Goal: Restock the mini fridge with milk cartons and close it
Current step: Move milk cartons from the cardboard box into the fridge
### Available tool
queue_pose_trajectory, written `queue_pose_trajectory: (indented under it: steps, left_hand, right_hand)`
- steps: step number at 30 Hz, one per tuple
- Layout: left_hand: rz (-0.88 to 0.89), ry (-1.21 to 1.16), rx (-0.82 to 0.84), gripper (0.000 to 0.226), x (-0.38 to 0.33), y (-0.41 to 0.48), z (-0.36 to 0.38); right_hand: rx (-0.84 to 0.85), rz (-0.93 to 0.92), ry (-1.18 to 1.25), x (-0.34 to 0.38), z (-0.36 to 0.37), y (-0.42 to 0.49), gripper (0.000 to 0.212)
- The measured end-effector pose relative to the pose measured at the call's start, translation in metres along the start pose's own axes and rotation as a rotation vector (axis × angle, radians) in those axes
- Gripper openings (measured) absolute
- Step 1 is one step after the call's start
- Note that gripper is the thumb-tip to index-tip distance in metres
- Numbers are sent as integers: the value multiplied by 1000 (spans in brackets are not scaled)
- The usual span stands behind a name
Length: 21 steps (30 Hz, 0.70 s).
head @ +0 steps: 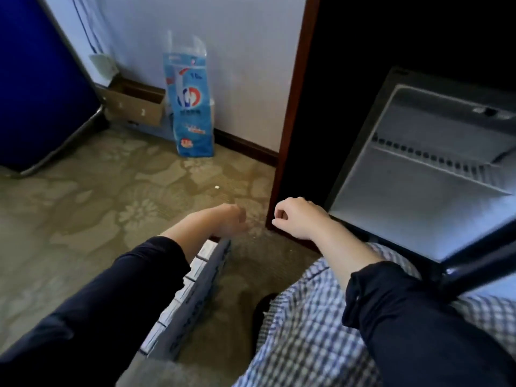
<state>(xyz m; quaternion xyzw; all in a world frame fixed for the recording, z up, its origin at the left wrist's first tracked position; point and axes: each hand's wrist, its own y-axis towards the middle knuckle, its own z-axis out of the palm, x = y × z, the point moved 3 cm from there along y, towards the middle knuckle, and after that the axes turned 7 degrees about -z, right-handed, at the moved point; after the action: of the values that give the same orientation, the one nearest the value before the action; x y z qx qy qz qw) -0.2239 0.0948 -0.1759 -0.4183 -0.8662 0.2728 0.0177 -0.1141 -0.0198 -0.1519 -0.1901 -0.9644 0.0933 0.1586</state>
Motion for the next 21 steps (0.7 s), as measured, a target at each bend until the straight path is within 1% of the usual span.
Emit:
queue_pose_trajectory:
  steps: [4,8,11,13,15,18,21]
  left_hand:
    - [-140,-49,-3,36,62,5,38]
    - [-274,-106,0,36,106,10,88]
    - [-348,-244,-28,46,128,10,125]
    - [-384,-298,-91,47,132,9,142]
    - [-401,-262,-185,44,130,9,155]
    - [-445,-241,-338,47,129,7,169]
    - [-472,-245,-460,45,136,5,181]
  right_hand:
    - [70,-71,23,46,51,37,17]
    - [37,-147,68,65,91,54,14]
    - [25,-210,68,69,113,65,18]
    - [16,-264,51,75,121,76,23]
    - [29,-324,34,82,129,86,29]
    - [81,-382,-4,93,142,99,35]
    - [166,-386,-64,98,156,109,42]
